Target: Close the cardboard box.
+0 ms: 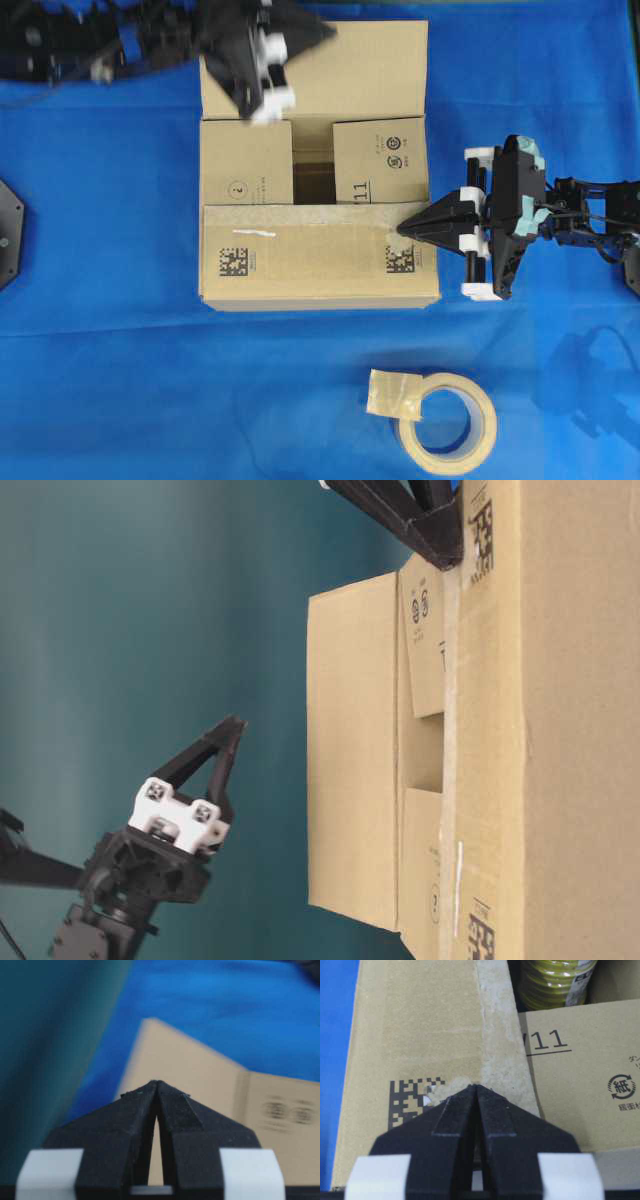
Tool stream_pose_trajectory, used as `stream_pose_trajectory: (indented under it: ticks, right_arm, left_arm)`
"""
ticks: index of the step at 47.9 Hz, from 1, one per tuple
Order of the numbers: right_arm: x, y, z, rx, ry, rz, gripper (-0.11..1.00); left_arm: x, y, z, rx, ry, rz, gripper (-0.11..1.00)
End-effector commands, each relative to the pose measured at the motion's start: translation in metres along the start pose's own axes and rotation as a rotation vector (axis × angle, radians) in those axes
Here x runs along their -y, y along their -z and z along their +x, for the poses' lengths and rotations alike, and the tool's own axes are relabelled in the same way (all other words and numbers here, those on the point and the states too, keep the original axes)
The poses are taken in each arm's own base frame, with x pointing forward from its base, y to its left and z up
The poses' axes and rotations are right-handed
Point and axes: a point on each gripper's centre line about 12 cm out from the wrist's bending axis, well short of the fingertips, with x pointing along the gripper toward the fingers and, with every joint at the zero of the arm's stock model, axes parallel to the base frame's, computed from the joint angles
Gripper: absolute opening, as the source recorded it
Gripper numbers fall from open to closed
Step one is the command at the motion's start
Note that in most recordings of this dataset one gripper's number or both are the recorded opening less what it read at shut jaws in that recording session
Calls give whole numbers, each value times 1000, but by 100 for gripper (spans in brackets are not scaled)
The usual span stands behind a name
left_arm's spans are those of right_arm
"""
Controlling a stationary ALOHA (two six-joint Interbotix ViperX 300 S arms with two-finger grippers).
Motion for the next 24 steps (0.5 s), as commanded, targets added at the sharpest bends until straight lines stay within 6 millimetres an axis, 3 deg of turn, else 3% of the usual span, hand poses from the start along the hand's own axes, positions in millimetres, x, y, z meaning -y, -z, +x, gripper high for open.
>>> stream_pose_trajectory:
  ticks: [1,7,13,24]
  right_arm:
    - [2,0,1,-1,6,3,0]
    - [2,0,1,3,7,2,0]
    - [2,-1,1,7,7,1,0]
    - [2,-1,1,7,7,-1,0]
  left_arm:
    - [-25,-23,-1,-13,-45,-11,0]
    - [-54,-20,14,-151,-79,-23,0]
    - [-69,-15,28,-274,-79,-18,0]
    - [-68,6,52,-469,-36,-26,0]
